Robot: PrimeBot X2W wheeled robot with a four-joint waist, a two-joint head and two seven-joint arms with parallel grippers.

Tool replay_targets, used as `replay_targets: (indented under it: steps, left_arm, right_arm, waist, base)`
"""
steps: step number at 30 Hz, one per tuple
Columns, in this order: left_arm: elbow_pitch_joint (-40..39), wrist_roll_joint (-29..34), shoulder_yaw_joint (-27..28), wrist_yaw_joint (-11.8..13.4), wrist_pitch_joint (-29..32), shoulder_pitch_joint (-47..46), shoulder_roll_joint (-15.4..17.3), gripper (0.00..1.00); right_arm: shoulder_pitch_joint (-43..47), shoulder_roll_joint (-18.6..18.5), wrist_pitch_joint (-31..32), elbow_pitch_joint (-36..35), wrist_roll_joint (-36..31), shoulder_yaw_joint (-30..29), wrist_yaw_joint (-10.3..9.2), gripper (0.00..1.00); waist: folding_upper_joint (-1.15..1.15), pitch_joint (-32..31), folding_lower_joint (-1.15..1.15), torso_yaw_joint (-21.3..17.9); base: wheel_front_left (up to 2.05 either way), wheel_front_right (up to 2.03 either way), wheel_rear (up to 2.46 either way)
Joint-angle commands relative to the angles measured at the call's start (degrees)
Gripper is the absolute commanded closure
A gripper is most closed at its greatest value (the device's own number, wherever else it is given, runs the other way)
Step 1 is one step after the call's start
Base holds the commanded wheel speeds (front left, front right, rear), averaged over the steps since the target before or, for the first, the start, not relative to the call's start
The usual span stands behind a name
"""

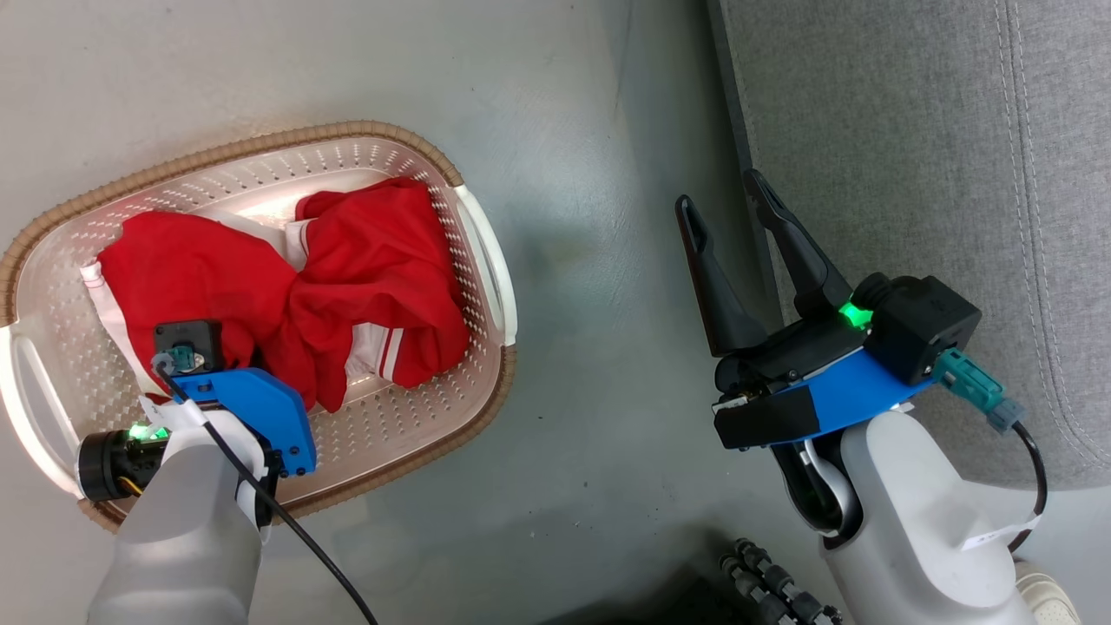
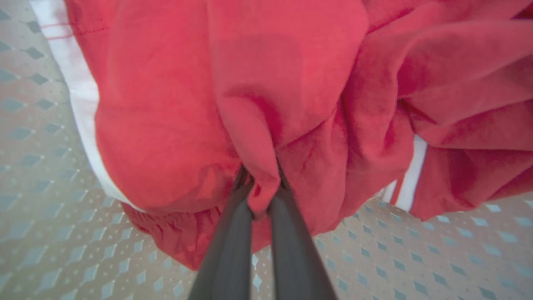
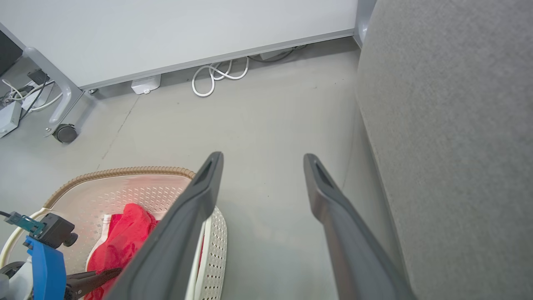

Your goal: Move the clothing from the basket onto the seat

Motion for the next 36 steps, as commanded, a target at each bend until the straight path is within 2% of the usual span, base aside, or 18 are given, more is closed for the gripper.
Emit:
replay_targets:
  steps: [1, 7, 13, 21, 30, 33, 36]
  left_arm:
    - [0.2, -0.3, -0.2, 0.0, 0.1, -1.0, 0.7, 1.00]
    - [0.3, -0.8, -0.7, -0.7, -0.7, -0.8, 0.1, 1.00]
    - [0.3, 0.3, -2.7, -2.3, -2.6, -0.3, -1.8, 1.00]
    - [0.5, 0.6, -5.2, -4.2, -4.2, 1.6, -4.8, 1.00]
    - [-0.5, 0.6, -10.4, -5.9, -6.4, 5.1, -6.6, 1.00]
    - [-3.7, -1.4, -13.3, -6.3, -6.8, 6.8, -6.7, 1.00]
    - [-9.6, -5.7, -18.8, -6.3, -6.1, 8.9, -6.7, 1.00]
  right_arm:
    - [-0.9, -0.2, -0.3, -0.1, 0.1, -0.1, 0.03, 0.00]
    - [-0.6, -0.2, -0.3, 0.3, -0.5, -0.4, 0.03, 0.00]
    - [0.2, -0.2, -0.3, 1.5, -1.9, -1.2, 0.03, 0.00]
    - [3.1, -0.2, -0.2, 4.4, -4.3, -2.2, 0.03, 0.00]
    - [8.9, -0.2, 1.8, 6.9, -6.3, -4.0, 0.03, 0.00]
    - [11.2, -0.2, 2.9, 6.5, -6.8, -4.6, 0.03, 0.00]
    - [13.2, -0.2, 4.1, 6.1, -7.3, -5.4, 0.03, 0.00]
  waist:
    - [0.00, -0.1, 0.00, 0.0]
    - [0.00, -1.5, 0.00, 0.5]
    - [0.00, -6.3, 0.00, 2.4]
    - [0.00, -17.6, 0.00, 5.1]
    - [0.00, -32.0, 0.00, 8.3]
    - [0.00, -35.6, 0.00, 9.2]
    - [0.00, -38.9, 0.00, 10.3]
  base:
    - [0.00, 0.00, 0.00]
    - [0.00, 0.00, 0.00]
    - [0.00, 0.00, 0.00]
    - [0.00, 0.00, 0.00]
    - [0.00, 0.00, 0.00]
    - [0.00, 0.00, 0.00]
    - [0.00, 0.00, 0.00]
